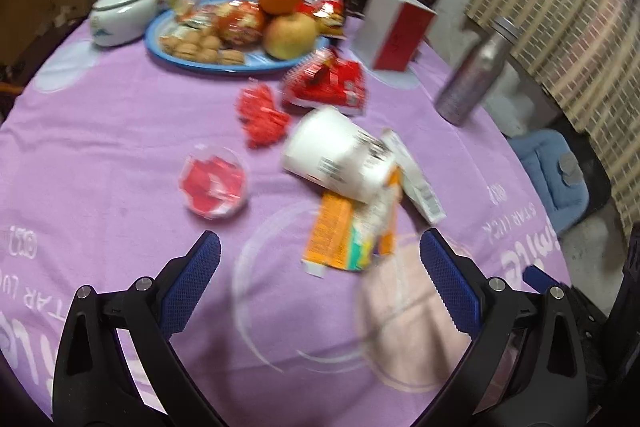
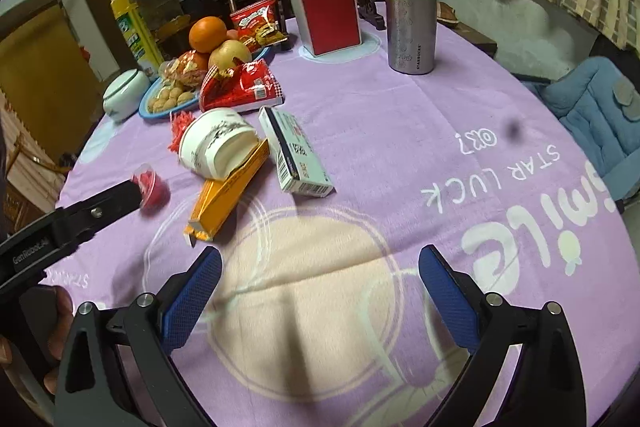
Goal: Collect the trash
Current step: 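Grasp the white barcode box with the right tool and lift it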
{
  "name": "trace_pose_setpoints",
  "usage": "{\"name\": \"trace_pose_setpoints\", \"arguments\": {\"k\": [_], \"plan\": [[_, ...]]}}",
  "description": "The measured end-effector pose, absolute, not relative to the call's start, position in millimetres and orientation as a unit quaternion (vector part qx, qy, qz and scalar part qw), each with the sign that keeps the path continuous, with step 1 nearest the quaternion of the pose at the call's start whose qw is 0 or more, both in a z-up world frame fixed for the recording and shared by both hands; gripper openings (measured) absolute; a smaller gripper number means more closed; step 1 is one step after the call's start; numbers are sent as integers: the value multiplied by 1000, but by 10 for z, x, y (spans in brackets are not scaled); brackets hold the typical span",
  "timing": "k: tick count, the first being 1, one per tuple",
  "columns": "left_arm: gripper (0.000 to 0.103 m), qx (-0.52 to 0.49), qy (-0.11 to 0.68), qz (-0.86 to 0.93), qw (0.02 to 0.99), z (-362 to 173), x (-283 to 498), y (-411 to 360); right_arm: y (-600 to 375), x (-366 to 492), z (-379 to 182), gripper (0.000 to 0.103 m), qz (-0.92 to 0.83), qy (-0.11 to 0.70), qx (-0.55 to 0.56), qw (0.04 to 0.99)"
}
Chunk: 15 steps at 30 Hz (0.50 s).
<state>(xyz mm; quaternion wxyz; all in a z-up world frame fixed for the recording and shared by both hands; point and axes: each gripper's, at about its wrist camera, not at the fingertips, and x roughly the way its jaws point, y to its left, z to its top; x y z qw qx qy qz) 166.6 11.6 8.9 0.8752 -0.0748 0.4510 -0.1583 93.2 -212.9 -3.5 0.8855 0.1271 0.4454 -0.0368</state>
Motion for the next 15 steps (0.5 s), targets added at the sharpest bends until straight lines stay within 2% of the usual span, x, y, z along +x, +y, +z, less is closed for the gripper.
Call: {"name": "trace_pose_setpoints", "arguments": {"k": [6,12,15], "plan": [[96,-135,465,-100,869,0,1840,482,-2122,1160,-119,97,-43,448,125,884],[96,-157,489,-92,853,-116,1912,563,-1828,1455,-214,96,-56,442,3,895],[96,-145,492,-91,853,-140,1920,507,-1703,1621,-325,91,-62,442,-62,893]]}}
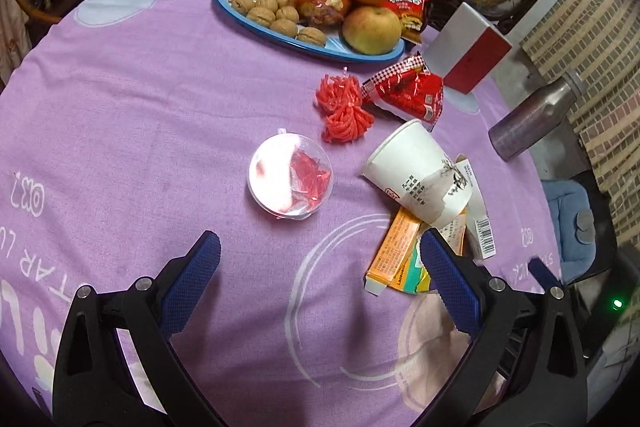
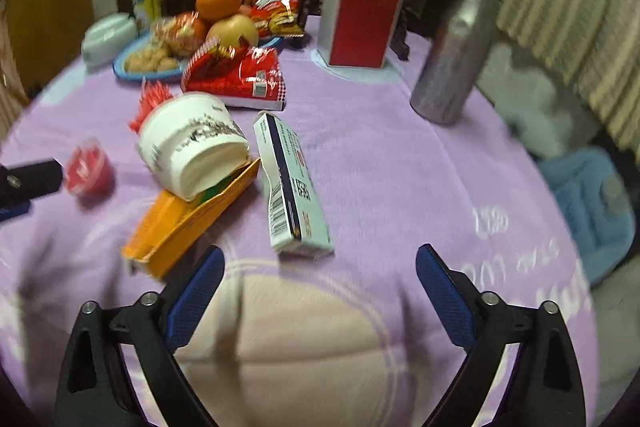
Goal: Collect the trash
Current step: 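Grasp the white barcode box with the right tool and lift it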
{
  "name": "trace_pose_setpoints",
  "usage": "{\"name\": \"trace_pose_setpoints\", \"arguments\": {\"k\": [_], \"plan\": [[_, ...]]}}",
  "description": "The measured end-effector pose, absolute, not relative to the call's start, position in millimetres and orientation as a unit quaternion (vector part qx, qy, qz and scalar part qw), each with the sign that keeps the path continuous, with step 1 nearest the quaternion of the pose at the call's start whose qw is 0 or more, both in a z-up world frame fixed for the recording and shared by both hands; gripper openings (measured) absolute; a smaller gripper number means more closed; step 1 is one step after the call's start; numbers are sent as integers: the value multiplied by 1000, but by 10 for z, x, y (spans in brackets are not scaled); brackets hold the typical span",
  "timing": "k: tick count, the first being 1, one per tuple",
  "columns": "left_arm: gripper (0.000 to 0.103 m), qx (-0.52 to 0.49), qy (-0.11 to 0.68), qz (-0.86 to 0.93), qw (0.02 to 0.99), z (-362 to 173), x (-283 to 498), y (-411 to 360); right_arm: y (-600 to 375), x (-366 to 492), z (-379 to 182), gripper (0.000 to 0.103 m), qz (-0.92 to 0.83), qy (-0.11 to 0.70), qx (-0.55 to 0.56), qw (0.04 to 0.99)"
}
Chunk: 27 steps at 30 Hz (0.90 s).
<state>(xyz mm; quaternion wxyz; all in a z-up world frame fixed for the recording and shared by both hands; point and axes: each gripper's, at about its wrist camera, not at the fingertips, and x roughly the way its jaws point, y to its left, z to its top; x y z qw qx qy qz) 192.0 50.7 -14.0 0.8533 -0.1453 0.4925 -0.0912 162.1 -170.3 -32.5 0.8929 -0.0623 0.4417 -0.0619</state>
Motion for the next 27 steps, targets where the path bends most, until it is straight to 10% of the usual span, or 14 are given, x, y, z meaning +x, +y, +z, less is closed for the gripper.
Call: {"name": "trace_pose_setpoints", "arguments": {"k": [9,14,27], "plan": [[96,-128,500,-102,851,-172,1912,383,-1691,2019,-489,77,-47,448,-66,890],[96,-115,503,-106,850,-198,1910,313,-1637,2070,-535,21,-18,466,-52,883],[96,-77,492,-139,856,-135,1777,73,-2113,1384,-206,22,-2,444,66,894]]}}
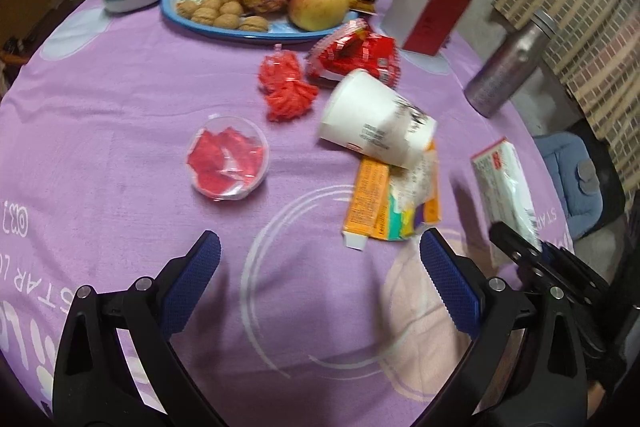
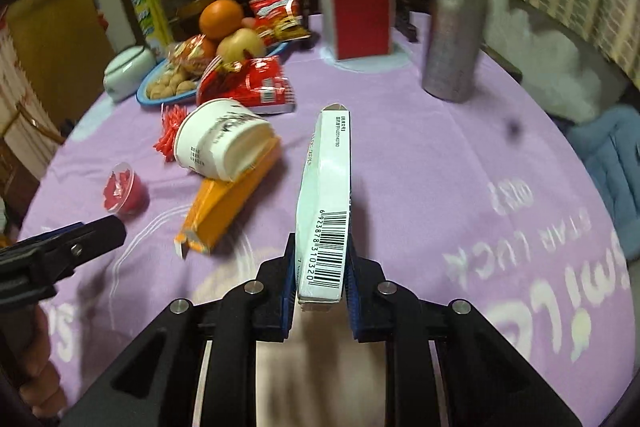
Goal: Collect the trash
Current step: 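Grasp the white barcode box with the right tool and lift it, then grasp the orange snack wrapper with the left tool while the right tool holds the white box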
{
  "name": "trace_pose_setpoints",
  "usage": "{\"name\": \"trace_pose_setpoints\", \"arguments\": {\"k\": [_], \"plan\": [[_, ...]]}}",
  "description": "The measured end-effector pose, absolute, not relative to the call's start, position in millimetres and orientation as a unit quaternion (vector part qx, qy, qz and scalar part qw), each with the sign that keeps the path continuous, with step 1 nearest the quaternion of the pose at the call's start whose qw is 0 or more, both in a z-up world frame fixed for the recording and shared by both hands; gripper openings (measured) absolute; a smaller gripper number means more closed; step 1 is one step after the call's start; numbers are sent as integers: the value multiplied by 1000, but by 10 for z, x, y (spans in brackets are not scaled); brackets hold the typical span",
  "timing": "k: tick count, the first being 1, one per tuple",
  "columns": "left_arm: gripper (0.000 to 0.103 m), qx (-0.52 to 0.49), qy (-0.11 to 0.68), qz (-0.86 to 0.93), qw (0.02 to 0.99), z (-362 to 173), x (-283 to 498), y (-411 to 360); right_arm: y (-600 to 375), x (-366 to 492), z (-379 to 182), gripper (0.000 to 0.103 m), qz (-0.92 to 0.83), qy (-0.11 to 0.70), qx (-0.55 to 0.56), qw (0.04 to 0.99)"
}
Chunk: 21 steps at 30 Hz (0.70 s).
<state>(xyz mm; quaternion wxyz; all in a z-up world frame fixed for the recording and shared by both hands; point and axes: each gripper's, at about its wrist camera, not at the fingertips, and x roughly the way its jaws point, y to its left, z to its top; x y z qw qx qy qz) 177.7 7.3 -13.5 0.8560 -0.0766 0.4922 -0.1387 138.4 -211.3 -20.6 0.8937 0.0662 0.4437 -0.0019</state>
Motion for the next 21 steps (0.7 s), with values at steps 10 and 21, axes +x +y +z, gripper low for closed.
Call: {"name": "trace_pose_setpoints", "arguments": {"k": [10,21], "plan": [[96,-6,476,-199,857,-122,1528,-401,-2570,763,-224,21,-11,449,129,884],[96,25,466,-207,860,-319,1566,-615,-2722,488,-336,21,-14,454,157,877]]}}
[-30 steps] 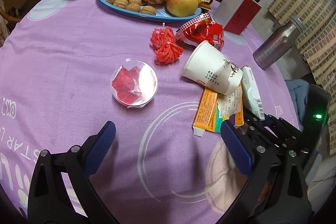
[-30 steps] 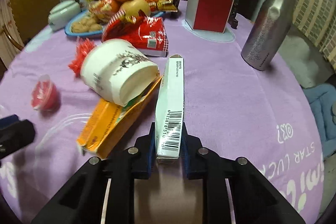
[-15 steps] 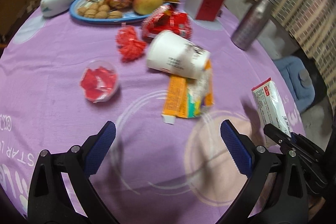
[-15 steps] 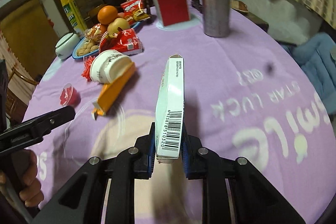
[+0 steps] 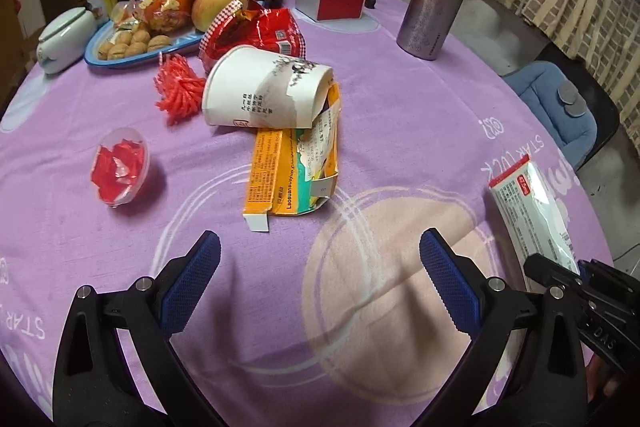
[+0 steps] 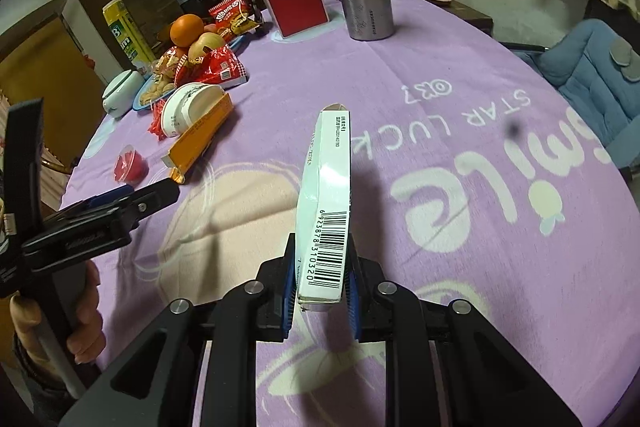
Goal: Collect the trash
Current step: 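Grasp the orange snack wrapper with the left tool while the right tool holds the white box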
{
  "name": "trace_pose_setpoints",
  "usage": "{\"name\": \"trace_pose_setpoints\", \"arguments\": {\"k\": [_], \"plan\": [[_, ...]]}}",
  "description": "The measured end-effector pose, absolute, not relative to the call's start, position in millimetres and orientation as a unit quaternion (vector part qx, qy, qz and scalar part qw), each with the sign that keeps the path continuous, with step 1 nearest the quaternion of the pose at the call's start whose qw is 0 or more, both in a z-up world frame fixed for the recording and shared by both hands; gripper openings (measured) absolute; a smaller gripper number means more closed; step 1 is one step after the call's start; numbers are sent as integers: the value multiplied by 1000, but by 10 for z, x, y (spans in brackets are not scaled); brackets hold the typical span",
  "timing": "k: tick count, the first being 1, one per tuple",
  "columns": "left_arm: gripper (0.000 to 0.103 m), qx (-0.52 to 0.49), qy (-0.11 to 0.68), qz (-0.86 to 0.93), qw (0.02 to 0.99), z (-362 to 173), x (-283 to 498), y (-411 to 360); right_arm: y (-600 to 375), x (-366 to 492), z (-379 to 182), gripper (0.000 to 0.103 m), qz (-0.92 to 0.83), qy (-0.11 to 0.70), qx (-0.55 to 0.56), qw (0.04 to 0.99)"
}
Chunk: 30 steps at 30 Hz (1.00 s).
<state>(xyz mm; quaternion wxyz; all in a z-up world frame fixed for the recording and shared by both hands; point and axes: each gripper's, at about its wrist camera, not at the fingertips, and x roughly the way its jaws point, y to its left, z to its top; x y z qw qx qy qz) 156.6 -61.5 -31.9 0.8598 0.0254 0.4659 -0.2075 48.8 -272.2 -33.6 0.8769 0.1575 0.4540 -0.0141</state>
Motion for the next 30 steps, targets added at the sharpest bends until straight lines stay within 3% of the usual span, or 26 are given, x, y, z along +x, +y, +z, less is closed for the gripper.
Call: {"name": "trace_pose_setpoints", "arguments": {"k": [4,9,12,13,14,16,30], "plan": [[93,14,462,-214,860,-360,1573,-656,-2745,465,-346,22,-12,454,163,876],[77,8,475,-219,852,-459,1616,-719,-2756,455,-355,22,-13,453,165,876],[55,11,483,-219,847,-518,1644,-754,-2760,454,-379,22,-13,456,166,874],[43,16,482,-217,849,-526,1639,-763,-2761,456,-389,22,-13,457,167,874],[23,22,480,-216,850,-522,1634,-762,-2762,453,-399,22,-15,457,169,873],[5,9,499,-238,833,-515,1654,-733,-2764,445,-398,22,-16,457,172,873],[5,-142,491,-368,777,-111,1525,-445,-2861,227,-327,22,-18,443,190,876]]}}
